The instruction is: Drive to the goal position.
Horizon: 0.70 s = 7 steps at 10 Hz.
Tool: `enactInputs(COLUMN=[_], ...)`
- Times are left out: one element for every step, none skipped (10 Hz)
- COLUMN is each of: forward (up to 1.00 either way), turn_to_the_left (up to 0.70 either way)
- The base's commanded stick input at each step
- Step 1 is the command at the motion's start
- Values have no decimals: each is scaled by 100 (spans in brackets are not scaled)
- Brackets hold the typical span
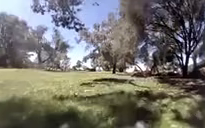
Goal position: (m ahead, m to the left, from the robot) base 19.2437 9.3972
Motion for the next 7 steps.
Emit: enactInputs(forward=[70, 70, 70, 70, 70, 70, 70], turn_to_the_left=[0, 0, 0, 0, 0, 0, 0])
